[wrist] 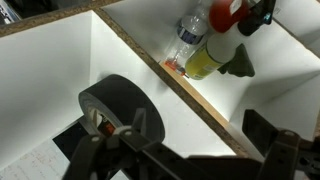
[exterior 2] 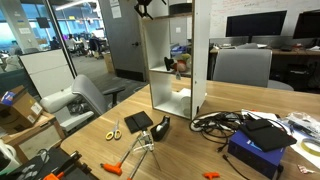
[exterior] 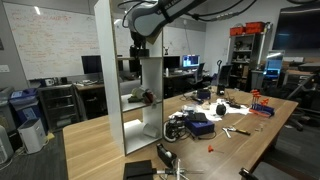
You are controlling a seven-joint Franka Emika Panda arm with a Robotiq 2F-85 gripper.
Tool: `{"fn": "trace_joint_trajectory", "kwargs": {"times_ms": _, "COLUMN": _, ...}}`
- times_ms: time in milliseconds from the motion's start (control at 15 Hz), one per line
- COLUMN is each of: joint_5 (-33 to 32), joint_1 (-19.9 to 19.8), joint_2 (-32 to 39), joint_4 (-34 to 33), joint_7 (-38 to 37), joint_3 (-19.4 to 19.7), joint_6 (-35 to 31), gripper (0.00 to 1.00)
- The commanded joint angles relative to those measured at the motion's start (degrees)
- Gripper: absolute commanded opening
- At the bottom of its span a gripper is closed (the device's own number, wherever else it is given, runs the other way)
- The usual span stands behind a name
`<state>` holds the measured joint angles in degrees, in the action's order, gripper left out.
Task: Pick up the seal tape from the shelf and put it on the table
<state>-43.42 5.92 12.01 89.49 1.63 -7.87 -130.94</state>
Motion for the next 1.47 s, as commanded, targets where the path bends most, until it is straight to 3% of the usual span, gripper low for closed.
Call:
{"fn": "trace_joint_trajectory", "kwargs": {"times_ms": 0, "joint_5": -0.33, "joint_1": 1.53, "joint_2": 4.21, "joint_4": -8.53, "joint_7": 2.26, "joint_3": 1.84, "joint_6": 1.15, "gripper": 1.00}}
{"fn": "trace_joint_trajectory", "kwargs": {"times_ms": 800, "joint_5": 4.20, "joint_1": 1.64, "joint_2": 14.29, "joint_4": -19.62, "joint_7": 8.07, "joint_3": 2.99, "joint_6": 0.62, "gripper": 1.00}}
{"fn": "trace_joint_trajectory", "kwargs": {"times_ms": 1400, "joint_5": 9.63, "joint_1": 0.87, "joint_2": 21.86, "joint_4": -32.08, "joint_7": 14.89, "joint_3": 6.70, "joint_6": 3.85, "gripper": 1.00}}
